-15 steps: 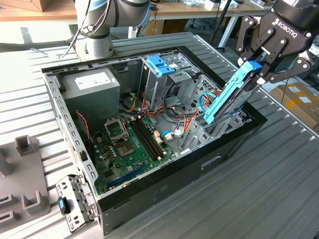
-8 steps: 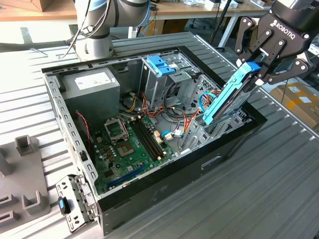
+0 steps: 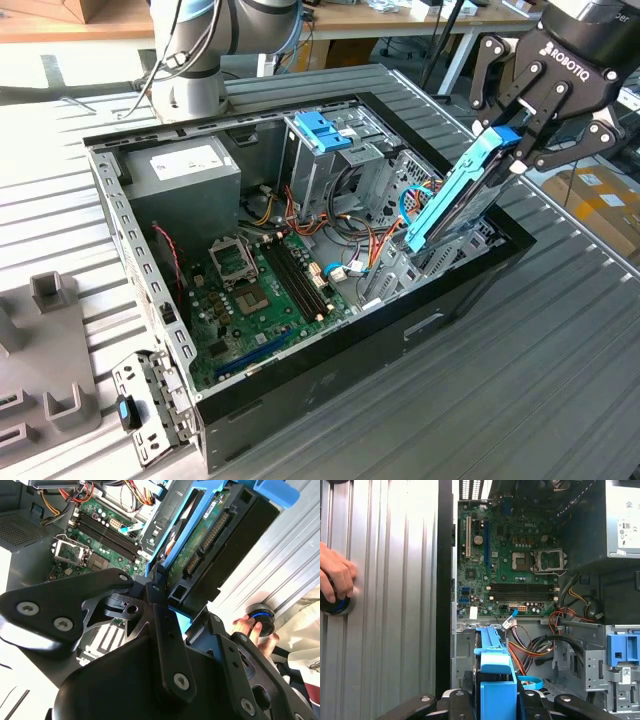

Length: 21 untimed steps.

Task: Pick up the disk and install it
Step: 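Insert the disk into the insertion slot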

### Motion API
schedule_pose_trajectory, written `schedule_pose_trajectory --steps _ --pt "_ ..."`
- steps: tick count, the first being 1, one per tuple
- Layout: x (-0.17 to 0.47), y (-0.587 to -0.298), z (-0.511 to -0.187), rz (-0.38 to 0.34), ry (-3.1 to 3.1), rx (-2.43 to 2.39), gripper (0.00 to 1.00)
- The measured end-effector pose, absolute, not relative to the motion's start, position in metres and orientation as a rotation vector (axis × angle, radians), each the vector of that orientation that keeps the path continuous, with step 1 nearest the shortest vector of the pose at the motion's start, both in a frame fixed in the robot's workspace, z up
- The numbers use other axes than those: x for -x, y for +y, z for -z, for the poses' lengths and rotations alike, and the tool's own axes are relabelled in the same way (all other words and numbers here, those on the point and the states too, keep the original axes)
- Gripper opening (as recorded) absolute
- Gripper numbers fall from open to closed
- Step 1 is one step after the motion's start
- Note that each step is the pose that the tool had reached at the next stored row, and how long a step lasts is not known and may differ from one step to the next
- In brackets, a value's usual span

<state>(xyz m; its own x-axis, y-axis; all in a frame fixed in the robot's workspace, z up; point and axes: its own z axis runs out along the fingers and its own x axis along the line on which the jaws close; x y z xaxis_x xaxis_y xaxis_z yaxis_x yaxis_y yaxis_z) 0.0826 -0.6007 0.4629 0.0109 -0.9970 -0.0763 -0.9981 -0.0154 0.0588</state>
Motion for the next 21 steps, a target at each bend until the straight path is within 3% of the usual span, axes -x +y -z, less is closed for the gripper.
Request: schedule_pose_trajectory --steps 21 --pt "-0.090 -0.587 -0.450 -0.151 2.168 2.254 0.37"
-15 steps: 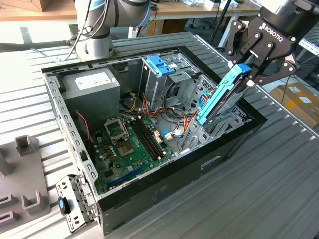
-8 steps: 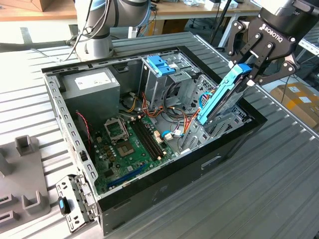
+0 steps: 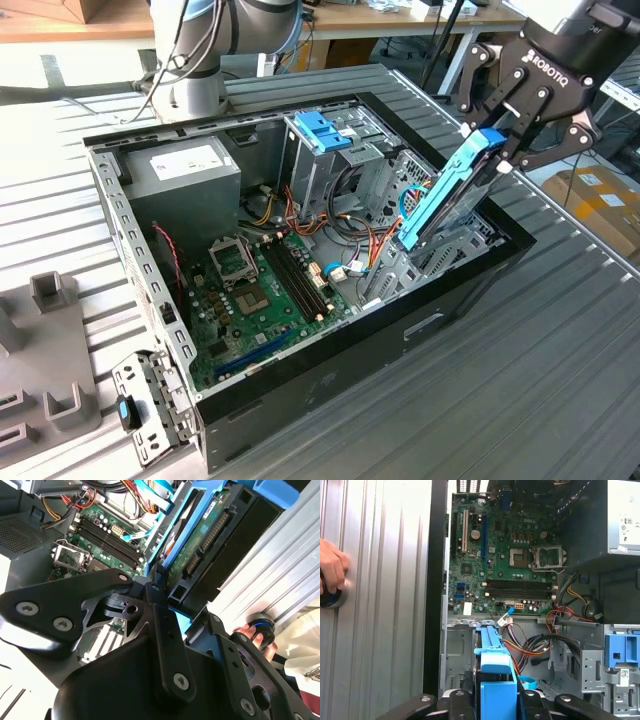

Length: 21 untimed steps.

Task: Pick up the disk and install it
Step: 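Insert the disk into the insertion slot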

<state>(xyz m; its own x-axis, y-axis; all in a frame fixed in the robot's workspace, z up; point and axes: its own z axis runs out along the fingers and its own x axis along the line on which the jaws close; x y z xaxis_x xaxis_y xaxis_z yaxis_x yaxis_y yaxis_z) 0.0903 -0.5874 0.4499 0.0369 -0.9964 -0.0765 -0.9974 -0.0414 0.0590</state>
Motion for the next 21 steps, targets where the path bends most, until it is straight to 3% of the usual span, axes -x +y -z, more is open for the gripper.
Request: schedule_pose_trajectory --steps 21 --pt "-0.092 -0.584 -0.435 -0.150 2.168 2.255 0.37"
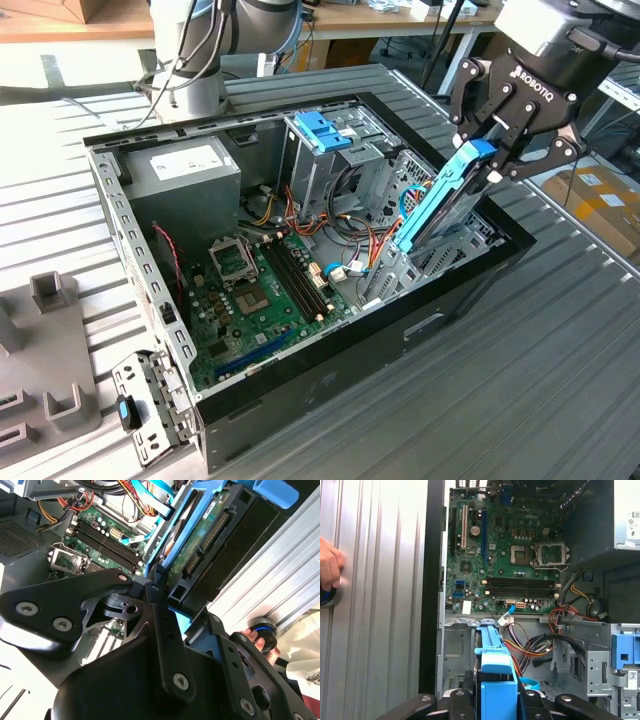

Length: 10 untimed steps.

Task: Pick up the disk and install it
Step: 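Insert the disk into the insertion slot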

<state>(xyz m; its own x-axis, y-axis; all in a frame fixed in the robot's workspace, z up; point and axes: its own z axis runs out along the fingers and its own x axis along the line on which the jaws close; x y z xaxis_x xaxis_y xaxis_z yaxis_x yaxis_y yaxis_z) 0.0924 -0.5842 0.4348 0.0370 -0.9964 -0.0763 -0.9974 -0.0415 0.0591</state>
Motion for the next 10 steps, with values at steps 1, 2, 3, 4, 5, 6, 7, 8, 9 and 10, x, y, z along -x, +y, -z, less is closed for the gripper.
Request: schedule_pose_trajectory --steps 1,2,3,4,5,6,7,8,9,10 --pt "-0.0925 -0.5842 -0.4339 -0.150 2.168 2.255 0.37" --pt "-0.0924 -0.5842 -0.4333 -0.150 2.168 2.255 0.37" --pt "-0.0924 -0.5842 -0.4313 -0.150 2.168 2.255 0.37" --pt "-0.0924 -0.5842 -0.4303 -0.150 2.168 2.255 0.37" --pt "-0.0924 -0.5842 -0.4296 -0.150 2.168 2.255 0.37" --pt "-0.0925 -0.5842 -0.4290 -0.150 2.168 2.255 0.37" --pt "-0.0925 -0.5842 -0.4285 -0.150 2.168 2.255 0.37" --pt "-0.0924 -0.5842 -0.4278 -0.150 2.168 2.255 0.37" --pt "-0.0924 -0.5842 -0.4271 -0.150 2.168 2.255 0.37" --pt "-0.0924 -0.5842 -0.4267 -0.150 2.168 2.255 0.37"
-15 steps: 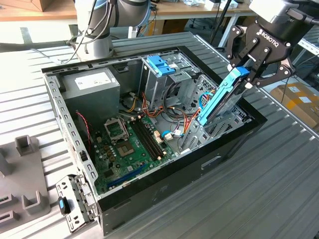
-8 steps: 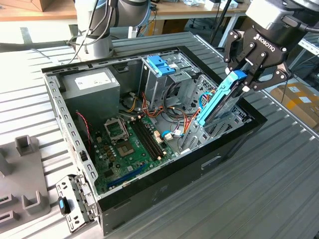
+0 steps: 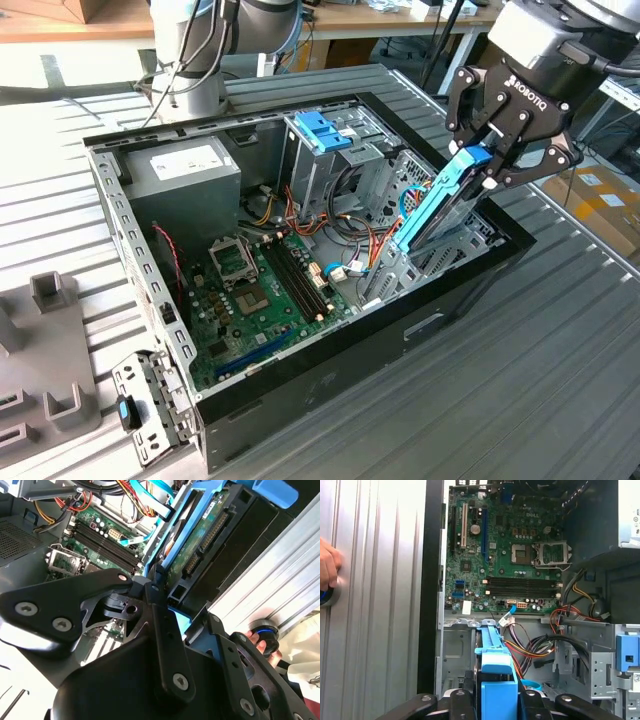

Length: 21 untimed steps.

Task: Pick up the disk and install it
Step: 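Insert the disk into the insertion slot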

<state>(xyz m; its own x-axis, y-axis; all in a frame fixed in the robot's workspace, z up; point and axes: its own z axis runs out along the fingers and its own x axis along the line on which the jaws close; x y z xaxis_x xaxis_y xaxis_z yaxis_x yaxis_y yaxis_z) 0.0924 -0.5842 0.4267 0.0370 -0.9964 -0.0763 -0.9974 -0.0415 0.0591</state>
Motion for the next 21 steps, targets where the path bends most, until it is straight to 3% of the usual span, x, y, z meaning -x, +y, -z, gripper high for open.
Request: schedule_pose_trajectory --steps 21 --pt "-0.092 -0.584 -0.412 -0.150 2.168 2.255 0.37"
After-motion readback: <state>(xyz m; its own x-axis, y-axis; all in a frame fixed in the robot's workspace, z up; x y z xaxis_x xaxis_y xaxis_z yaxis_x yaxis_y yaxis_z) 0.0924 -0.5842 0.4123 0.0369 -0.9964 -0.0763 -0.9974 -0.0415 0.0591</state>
